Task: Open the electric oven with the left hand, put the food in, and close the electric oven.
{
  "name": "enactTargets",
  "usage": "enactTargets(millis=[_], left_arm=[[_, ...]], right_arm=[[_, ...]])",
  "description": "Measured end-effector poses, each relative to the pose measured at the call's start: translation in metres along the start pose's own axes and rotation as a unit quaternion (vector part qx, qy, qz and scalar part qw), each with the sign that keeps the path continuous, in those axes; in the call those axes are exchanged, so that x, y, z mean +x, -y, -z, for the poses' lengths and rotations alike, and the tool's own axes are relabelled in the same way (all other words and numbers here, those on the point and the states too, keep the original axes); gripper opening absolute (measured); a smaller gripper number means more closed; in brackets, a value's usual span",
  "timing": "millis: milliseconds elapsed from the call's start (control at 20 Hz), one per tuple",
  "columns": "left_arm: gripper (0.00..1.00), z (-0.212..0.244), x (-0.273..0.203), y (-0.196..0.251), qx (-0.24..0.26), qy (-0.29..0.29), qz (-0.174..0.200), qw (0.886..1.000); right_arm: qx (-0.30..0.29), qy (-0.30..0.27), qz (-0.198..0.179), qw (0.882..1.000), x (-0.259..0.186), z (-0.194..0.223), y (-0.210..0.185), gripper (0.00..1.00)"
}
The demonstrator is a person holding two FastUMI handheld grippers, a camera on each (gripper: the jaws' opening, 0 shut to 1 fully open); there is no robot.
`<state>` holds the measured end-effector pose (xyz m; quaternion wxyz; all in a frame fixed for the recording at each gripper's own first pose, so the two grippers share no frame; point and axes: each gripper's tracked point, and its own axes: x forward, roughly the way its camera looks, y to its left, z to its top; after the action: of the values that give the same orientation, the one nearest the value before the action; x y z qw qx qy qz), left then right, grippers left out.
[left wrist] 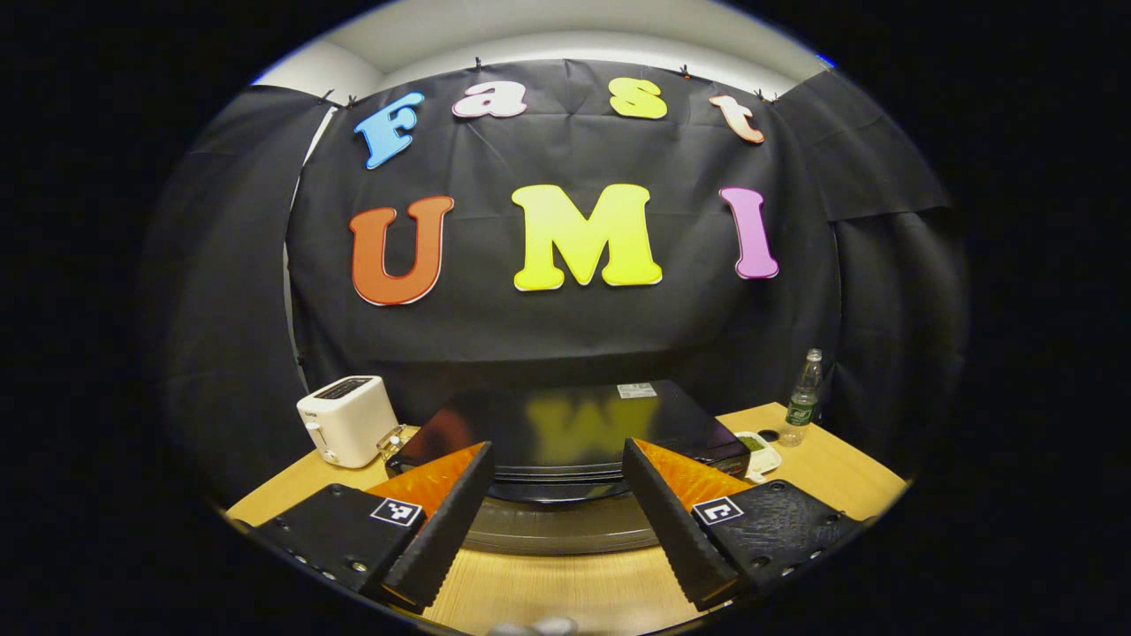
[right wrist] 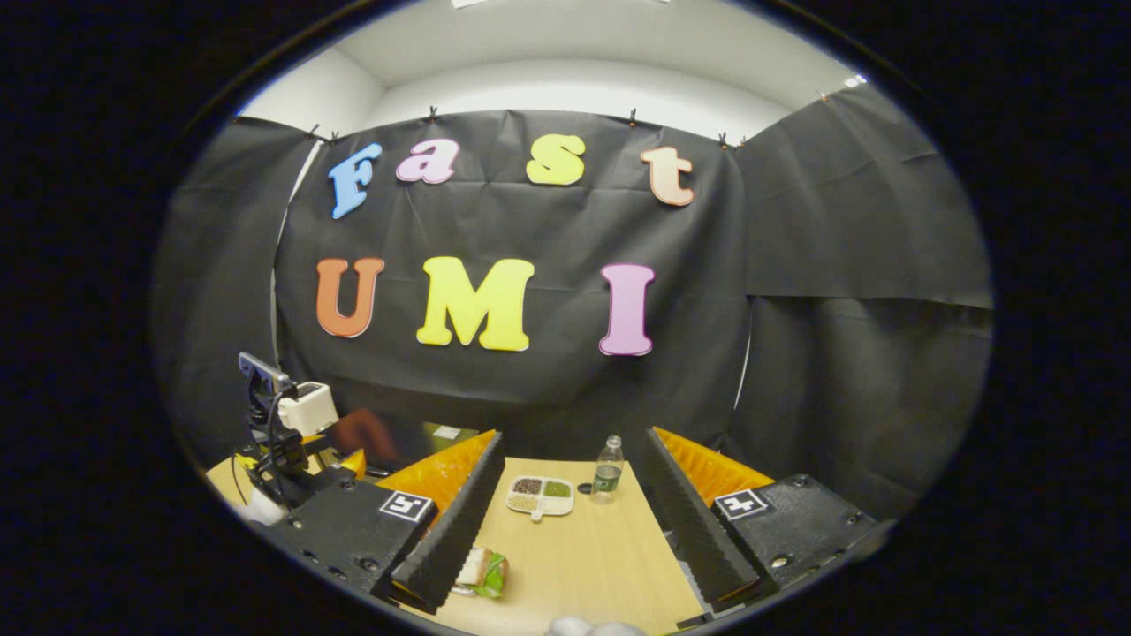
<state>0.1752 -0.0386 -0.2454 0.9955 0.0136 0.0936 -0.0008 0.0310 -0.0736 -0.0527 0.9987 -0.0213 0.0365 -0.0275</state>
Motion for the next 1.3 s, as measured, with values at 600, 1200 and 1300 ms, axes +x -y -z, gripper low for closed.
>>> enactTargets(millis=[600,1200,1300], left_arm=[[0.91,0.032,0.035,0.000,0.006,-0.033,0.017,0.999],[0.98,0.042,0.018,-0.004,0.001,-0.047,0.016,0.999],[0.98,0.046,0.011,-0.005,-0.001,-0.052,0.017,0.998]], right_arm=[[-0.002,-0.023,0.003,1.000,0.024,0.013,-0.009,0.96],[0.002,-0.032,0.005,0.999,0.016,0.021,-0.011,0.96],[0.005,-0.032,-0.001,0.999,0.013,0.022,-0.014,0.96]])
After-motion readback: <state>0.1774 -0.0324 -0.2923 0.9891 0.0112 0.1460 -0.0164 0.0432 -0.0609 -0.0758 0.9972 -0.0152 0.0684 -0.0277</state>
